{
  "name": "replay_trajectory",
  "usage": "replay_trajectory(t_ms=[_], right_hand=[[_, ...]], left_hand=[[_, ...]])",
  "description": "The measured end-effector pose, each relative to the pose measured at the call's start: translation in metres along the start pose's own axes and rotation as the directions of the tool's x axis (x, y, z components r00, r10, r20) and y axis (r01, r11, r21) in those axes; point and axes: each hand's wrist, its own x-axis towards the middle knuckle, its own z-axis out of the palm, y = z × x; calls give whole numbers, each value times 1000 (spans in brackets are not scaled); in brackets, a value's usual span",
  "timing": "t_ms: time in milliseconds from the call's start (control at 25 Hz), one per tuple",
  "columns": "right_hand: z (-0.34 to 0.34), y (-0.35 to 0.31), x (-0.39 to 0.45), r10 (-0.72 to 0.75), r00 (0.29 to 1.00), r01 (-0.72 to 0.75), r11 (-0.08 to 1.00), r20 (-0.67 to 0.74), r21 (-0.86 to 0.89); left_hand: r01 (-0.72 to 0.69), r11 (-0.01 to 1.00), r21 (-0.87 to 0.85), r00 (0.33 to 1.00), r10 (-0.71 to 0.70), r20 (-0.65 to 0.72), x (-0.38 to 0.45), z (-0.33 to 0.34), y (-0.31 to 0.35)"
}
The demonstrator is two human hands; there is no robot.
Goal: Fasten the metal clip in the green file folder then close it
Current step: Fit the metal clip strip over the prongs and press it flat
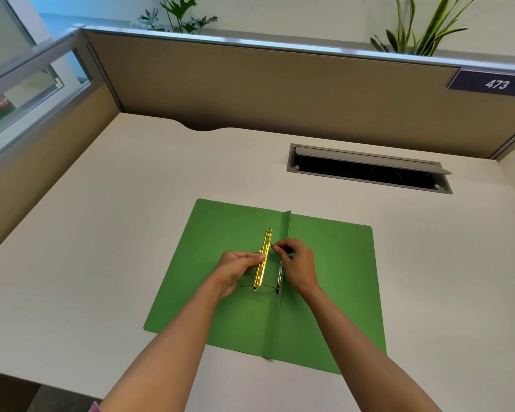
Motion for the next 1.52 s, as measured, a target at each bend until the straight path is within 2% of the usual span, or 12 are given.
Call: replay_trajectory(t_ms=[440,880,1320,1440,1520], right_hand=[[1,0,-1,29,999,-28,998,-25,51],[-1,-2,1,11,1000,-11,1000,23,9],[-5,1,-10,28,1000,-27,996,-9,83],[-13,5,-24,-18,999,21,996,-36,83],[-18,8,-36,-85,996,85,994,1,65]], left_hand=[[-8,1000,-2,1000,8,11,-3,0,-1],[-1,1000,-5,1000,1,11,-6,0,0],[11,998,63,1000,-12,14,-8,1,4],[28,996,80,1000,-29,11,-8,1,6],[27,996,91,1000,-28,11,-9,2,7]])
